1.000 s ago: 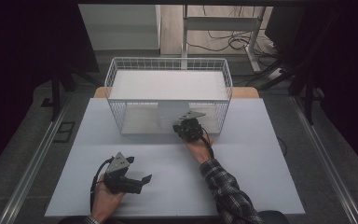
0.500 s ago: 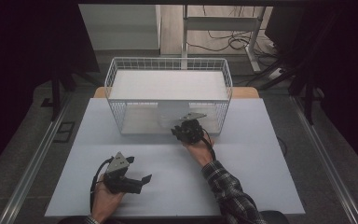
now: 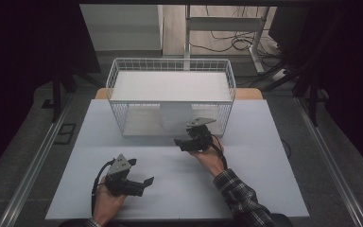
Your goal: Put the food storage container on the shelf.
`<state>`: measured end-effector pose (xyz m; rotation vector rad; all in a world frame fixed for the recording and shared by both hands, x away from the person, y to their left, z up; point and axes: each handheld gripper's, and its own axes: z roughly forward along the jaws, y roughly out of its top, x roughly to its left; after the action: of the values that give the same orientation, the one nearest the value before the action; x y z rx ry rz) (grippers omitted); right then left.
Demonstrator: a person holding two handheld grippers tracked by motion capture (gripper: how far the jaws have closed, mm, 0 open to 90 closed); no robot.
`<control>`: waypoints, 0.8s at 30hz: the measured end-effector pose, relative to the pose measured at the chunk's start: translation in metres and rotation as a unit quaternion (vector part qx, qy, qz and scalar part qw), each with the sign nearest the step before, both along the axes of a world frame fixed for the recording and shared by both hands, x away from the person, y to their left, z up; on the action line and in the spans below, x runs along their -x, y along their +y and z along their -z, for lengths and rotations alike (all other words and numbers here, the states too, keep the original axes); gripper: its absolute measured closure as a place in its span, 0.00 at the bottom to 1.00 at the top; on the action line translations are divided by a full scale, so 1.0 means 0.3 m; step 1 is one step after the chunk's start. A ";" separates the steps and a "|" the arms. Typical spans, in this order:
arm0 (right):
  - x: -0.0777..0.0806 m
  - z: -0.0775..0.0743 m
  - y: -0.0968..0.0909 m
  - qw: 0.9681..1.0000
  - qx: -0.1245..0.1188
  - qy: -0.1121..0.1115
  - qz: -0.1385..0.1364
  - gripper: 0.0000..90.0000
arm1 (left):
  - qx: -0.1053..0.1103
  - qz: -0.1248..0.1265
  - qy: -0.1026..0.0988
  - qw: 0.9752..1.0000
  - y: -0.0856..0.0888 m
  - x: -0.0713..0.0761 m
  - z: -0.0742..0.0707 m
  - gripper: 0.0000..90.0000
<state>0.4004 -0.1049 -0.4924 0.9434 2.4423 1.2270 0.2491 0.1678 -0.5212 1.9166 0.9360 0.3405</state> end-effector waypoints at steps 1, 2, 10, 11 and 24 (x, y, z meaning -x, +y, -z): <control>0.007 -0.001 -0.004 1.000 0.000 -0.001 -0.002 0.26 | 0.000 0.001 0.000 1.000 -0.001 0.000 0.000 0.03; 0.013 -0.003 -0.008 1.000 0.000 -0.003 -0.005 0.24 | 0.000 0.001 0.000 1.000 -0.001 0.000 0.001 0.03; 0.053 -0.003 -0.030 1.000 0.001 -0.001 -0.022 0.08 | -0.005 0.000 -0.004 1.000 -0.001 0.000 0.001 0.03; 0.057 -0.003 -0.032 1.000 0.003 -0.001 -0.023 0.07 | -0.006 0.000 -0.004 1.000 0.000 0.000 0.002 0.03; 0.151 -0.018 -0.123 1.000 0.007 -0.012 -0.022 0.01 | -0.010 -0.007 -0.005 1.000 0.014 0.000 0.000 0.03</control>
<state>0.3550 -0.1418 -0.4871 0.8706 2.4620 1.2258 0.2492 0.1721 -0.5213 1.9255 0.9437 0.3685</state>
